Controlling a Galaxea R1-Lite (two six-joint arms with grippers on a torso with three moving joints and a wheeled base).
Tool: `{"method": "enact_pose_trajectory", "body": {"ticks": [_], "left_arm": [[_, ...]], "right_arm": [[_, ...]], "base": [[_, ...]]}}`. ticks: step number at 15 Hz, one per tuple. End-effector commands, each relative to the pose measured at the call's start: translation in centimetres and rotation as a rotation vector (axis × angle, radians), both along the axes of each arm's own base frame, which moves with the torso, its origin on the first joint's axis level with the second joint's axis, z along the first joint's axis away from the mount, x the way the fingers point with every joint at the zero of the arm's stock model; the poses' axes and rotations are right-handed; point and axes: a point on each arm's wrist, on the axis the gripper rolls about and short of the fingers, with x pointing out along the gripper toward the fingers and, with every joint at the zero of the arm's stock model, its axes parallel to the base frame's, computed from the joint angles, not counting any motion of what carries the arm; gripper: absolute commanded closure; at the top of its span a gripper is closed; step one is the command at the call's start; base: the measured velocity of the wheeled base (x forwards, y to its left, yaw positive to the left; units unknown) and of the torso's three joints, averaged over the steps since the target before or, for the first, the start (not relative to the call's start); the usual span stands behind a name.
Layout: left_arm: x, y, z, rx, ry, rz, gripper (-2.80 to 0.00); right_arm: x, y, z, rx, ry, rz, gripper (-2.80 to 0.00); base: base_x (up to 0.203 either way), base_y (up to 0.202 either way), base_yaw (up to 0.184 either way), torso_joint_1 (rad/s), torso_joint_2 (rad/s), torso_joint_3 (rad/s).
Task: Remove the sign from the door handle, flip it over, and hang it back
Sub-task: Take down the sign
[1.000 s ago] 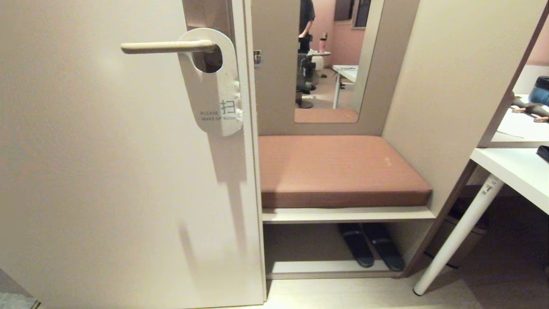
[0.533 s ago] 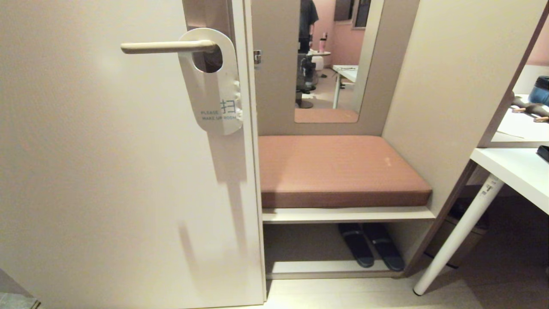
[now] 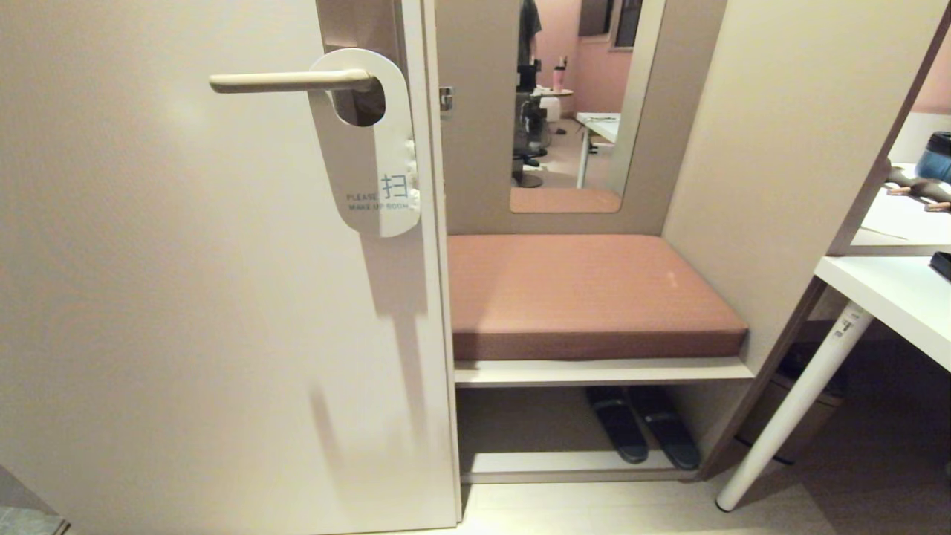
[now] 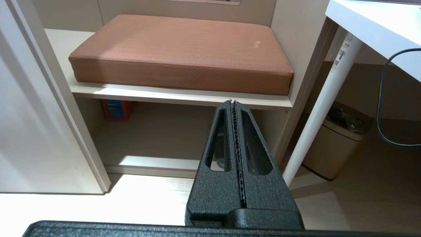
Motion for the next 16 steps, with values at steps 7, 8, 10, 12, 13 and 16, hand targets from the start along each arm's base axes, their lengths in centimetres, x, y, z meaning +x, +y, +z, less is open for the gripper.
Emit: {"method": "enact_pose_trajectory", "body": {"ticks": [7, 8, 10, 12, 13, 16], "left_arm": [[0.01, -0.01, 0.01, 0.004, 0.000, -0.002, 0.00], [0.00, 0.00, 0.06, -0.002, -0.002, 0.003, 0.00], [0.00, 0.01, 0.05, -0.019, -0.002, 0.004, 0.00], [0.01, 0.01, 0.03, -0.024, -0.002, 0.004, 0.00], [0.01, 0.01, 0.03, -0.024, -0.002, 0.004, 0.00], [0.01, 0.01, 0.03, -0.024, -0.002, 0.003, 0.00]], "right_arm": [[0.00, 0.00, 0.01, -0.001, -0.001, -0.001, 0.00], [0.00, 0.00, 0.01, -0.001, -0.001, 0.001, 0.00], [0.00, 0.00, 0.01, -0.001, -0.001, 0.001, 0.00], [0.00, 0.00, 0.01, -0.001, -0.001, -0.001, 0.00], [0.00, 0.00, 0.01, -0.001, -0.001, 0.001, 0.00], [0.00, 0.00, 0.01, -0.001, -0.001, -0.001, 0.00]], "base": [[0.000, 0.000, 0.000, 0.000, 0.00, 0.000], [0.000, 0.000, 0.000, 0.000, 0.00, 0.000], [0.000, 0.000, 0.000, 0.000, 0.00, 0.000], [0.000, 0.000, 0.000, 0.000, 0.00, 0.000], [0.000, 0.000, 0.000, 0.000, 0.00, 0.000], [0.000, 0.000, 0.000, 0.000, 0.00, 0.000]]}}
